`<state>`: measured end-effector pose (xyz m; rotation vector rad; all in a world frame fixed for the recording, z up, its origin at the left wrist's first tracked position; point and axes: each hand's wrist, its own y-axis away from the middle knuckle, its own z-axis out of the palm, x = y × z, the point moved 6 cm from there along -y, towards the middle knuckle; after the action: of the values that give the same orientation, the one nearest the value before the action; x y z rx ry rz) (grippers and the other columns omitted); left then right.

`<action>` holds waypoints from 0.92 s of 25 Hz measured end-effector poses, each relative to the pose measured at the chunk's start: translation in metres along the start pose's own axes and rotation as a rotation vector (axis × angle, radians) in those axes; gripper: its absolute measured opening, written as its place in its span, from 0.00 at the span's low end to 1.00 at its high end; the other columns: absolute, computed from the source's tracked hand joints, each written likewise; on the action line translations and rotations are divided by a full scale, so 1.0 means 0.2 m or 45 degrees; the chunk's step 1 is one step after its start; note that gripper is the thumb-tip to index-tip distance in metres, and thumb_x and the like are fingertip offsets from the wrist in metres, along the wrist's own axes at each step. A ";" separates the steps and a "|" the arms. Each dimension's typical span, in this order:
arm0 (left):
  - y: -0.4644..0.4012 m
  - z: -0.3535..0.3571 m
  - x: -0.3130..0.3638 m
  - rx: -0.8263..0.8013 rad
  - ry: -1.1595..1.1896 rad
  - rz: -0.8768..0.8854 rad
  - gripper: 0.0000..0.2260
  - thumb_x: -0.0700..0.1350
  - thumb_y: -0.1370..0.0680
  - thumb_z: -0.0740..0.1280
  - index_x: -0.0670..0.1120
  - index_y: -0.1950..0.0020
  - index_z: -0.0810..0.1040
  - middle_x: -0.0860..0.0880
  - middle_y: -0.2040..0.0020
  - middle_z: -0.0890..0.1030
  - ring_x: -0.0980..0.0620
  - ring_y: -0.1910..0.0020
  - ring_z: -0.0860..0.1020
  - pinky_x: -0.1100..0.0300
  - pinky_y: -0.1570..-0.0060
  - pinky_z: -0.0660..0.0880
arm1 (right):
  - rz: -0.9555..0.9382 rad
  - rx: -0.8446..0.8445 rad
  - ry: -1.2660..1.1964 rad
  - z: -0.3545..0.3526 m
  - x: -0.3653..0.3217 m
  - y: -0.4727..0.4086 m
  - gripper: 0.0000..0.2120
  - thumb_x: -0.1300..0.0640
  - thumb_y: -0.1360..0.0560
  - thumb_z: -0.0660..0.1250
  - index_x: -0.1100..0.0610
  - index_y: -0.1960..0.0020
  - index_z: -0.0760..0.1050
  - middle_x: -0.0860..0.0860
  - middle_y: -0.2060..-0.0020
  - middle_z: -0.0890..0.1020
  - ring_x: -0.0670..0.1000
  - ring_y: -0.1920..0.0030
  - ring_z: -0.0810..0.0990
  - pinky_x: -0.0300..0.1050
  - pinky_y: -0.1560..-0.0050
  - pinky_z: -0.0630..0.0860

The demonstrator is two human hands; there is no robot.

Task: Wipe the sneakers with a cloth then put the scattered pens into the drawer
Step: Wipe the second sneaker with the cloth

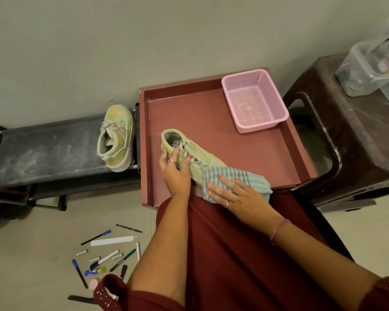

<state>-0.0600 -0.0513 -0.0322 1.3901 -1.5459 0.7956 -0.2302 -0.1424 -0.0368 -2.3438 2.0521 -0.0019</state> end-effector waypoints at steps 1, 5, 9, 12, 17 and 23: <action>0.00 0.00 0.00 0.002 0.003 0.001 0.20 0.43 0.25 0.71 0.46 0.33 0.75 0.48 0.27 0.64 0.52 0.29 0.66 0.52 0.31 0.67 | 0.044 -0.020 -0.044 -0.01 0.04 0.04 0.26 0.62 0.24 0.50 0.53 0.26 0.61 0.48 0.26 0.64 0.54 0.28 0.66 0.50 0.34 0.69; 0.00 0.01 0.00 0.018 0.005 -0.005 0.20 0.43 0.25 0.71 0.47 0.32 0.75 0.48 0.26 0.64 0.52 0.28 0.66 0.52 0.31 0.67 | 0.335 -0.090 -0.589 0.00 0.14 0.04 0.41 0.77 0.32 0.49 0.53 0.24 0.45 0.46 0.24 0.47 0.49 0.24 0.49 0.40 0.27 0.57; 0.01 0.01 0.01 0.007 -0.009 -0.008 0.21 0.43 0.24 0.70 0.47 0.32 0.74 0.49 0.26 0.63 0.52 0.28 0.65 0.53 0.30 0.66 | 0.562 -0.277 -1.026 0.05 0.27 -0.15 0.39 0.77 0.29 0.51 0.57 0.23 0.43 0.50 0.23 0.45 0.48 0.23 0.46 0.31 0.30 0.47; 0.01 0.01 0.02 -0.009 -0.033 -0.016 0.20 0.43 0.24 0.70 0.46 0.31 0.74 0.49 0.26 0.63 0.53 0.28 0.65 0.61 0.31 0.64 | 0.560 -0.462 -1.079 0.07 0.39 -0.32 0.35 0.73 0.25 0.55 0.57 0.23 0.47 0.52 0.24 0.54 0.51 0.24 0.54 0.32 0.31 0.49; 0.01 0.00 0.03 0.000 -0.042 -0.021 0.20 0.42 0.24 0.70 0.45 0.32 0.75 0.48 0.27 0.64 0.53 0.29 0.65 0.66 0.34 0.63 | 0.587 -0.375 -1.051 0.01 0.25 -0.17 0.38 0.76 0.28 0.52 0.58 0.23 0.42 0.51 0.23 0.43 0.49 0.23 0.47 0.32 0.30 0.45; 0.01 0.00 0.02 0.008 -0.024 -0.026 0.20 0.43 0.24 0.70 0.47 0.32 0.75 0.49 0.27 0.64 0.52 0.29 0.66 0.55 0.31 0.67 | 0.610 -0.352 -0.882 -0.09 0.09 0.06 0.43 0.76 0.30 0.56 0.57 0.23 0.38 0.49 0.24 0.38 0.52 0.29 0.65 0.34 0.43 0.73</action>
<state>-0.0624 -0.0532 -0.0282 1.4190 -1.5425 0.7777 -0.2409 -0.1623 -0.0191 -1.5351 2.2205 0.9946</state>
